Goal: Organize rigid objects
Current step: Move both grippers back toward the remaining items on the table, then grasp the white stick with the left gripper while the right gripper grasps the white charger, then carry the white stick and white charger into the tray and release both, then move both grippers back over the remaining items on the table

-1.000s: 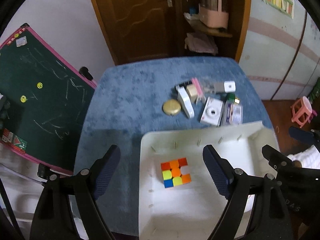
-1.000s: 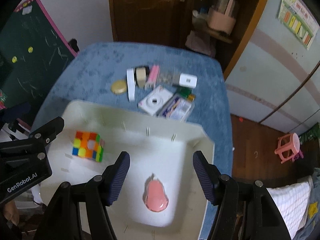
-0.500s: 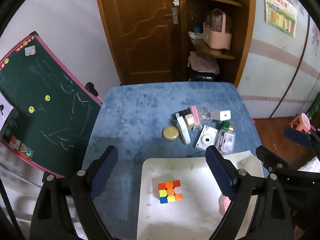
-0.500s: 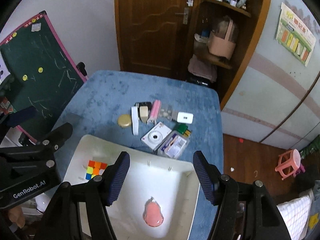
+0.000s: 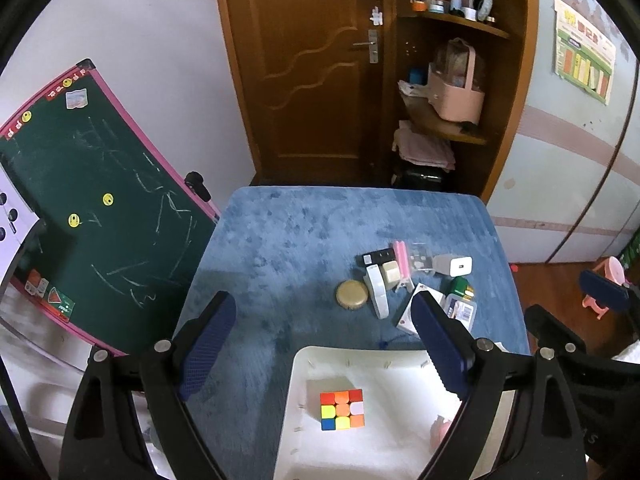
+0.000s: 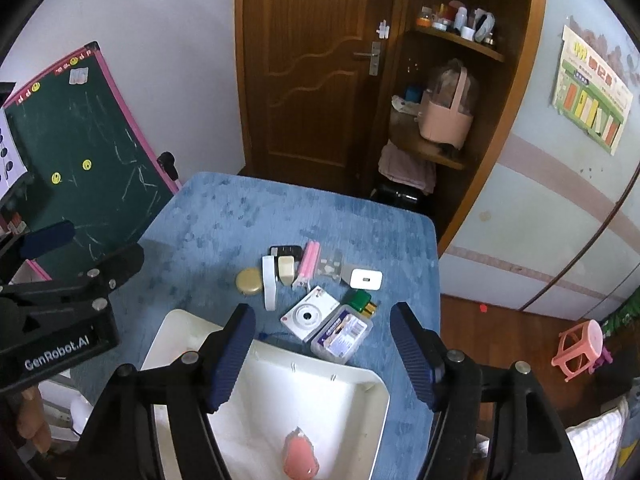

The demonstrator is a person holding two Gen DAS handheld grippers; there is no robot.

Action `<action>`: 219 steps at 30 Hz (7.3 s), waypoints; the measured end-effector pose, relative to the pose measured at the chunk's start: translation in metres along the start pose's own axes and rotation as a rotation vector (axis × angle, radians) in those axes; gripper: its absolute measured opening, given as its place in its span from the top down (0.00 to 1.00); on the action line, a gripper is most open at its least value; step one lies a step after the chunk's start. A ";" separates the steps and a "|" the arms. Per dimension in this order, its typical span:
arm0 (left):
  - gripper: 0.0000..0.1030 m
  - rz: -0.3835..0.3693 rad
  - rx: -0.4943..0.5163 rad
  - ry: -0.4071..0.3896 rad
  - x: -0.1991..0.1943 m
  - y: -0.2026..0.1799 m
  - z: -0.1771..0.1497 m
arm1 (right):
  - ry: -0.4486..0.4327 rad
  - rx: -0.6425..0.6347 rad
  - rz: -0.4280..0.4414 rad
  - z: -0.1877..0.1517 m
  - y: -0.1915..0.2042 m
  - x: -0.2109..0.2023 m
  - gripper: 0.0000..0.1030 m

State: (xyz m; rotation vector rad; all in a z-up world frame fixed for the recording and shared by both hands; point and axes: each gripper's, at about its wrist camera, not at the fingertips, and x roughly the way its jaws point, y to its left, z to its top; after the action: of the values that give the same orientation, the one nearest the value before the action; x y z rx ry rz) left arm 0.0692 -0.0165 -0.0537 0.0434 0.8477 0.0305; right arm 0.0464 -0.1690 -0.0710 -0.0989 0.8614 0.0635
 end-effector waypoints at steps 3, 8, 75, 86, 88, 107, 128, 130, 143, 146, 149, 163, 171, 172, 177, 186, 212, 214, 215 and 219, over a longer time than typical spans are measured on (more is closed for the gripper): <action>0.12 0.001 -0.004 0.011 0.005 0.000 0.003 | 0.003 0.008 0.000 0.002 -0.002 0.004 0.31; 0.12 0.002 0.014 0.017 0.013 -0.003 0.011 | 0.023 0.021 -0.003 0.005 -0.006 0.013 0.31; 0.63 -0.258 0.036 0.516 0.283 -0.062 0.011 | 0.700 0.166 0.164 0.032 -0.078 0.358 0.46; 0.63 -0.279 0.089 0.557 0.294 -0.064 0.000 | 0.701 0.158 0.196 0.025 -0.091 0.348 0.47; 0.63 -0.273 0.070 0.569 0.299 -0.062 -0.002 | 0.697 0.156 0.197 0.024 -0.092 0.348 0.47; 0.78 -0.267 0.040 0.454 0.246 -0.048 0.018 | 0.654 0.240 0.218 0.018 -0.099 0.324 0.47; 0.78 -0.336 0.145 0.164 0.018 -0.029 0.000 | 0.315 0.191 0.379 0.018 -0.055 0.078 0.47; 0.78 -0.337 0.168 0.176 0.013 -0.030 -0.021 | 0.305 0.174 0.381 0.002 -0.045 0.064 0.47; 0.78 -0.312 0.268 0.274 0.040 -0.028 -0.136 | 0.305 0.096 0.240 -0.116 0.007 0.073 0.47; 0.78 -0.308 0.264 0.309 0.052 -0.025 -0.154 | 0.327 0.090 0.241 -0.131 0.012 0.088 0.47; 0.78 -0.303 0.269 0.339 0.062 -0.024 -0.168 | 0.355 0.078 0.230 -0.144 0.018 0.100 0.47; 0.77 -0.293 0.308 0.426 0.094 -0.031 -0.195 | 0.430 0.031 0.209 -0.163 0.039 0.134 0.47; 0.35 -0.296 0.296 0.434 0.095 -0.027 -0.189 | 0.441 0.031 0.203 -0.163 0.040 0.137 0.38; 0.34 -0.301 0.294 0.433 0.093 -0.026 -0.187 | 0.429 0.030 0.197 -0.161 0.039 0.135 0.36; 0.27 -0.294 0.294 0.428 0.088 -0.023 -0.180 | 0.375 0.021 0.198 -0.152 0.038 0.120 0.36; 0.27 -0.303 0.314 0.350 0.062 -0.026 -0.156 | 0.253 -0.003 0.197 -0.127 0.039 0.085 0.36; 0.27 -0.259 0.147 0.194 0.018 -0.022 -0.007 | 0.122 0.178 0.115 -0.041 -0.032 0.027 0.36; 0.27 -0.254 0.144 0.173 0.017 -0.026 0.012 | 0.105 0.179 0.092 -0.026 -0.039 0.022 0.36; 0.27 -0.256 0.145 0.167 0.018 -0.026 0.017 | 0.094 0.183 0.083 -0.018 -0.044 0.020 0.36; 0.27 -0.253 0.153 0.144 0.025 -0.035 0.046 | 0.077 0.209 0.073 0.009 -0.061 0.019 0.36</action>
State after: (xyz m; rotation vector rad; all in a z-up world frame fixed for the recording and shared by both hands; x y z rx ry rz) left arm 0.1209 -0.0512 -0.0436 0.0779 0.9931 -0.2722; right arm 0.0717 -0.2282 -0.0760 0.1263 0.9438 0.0376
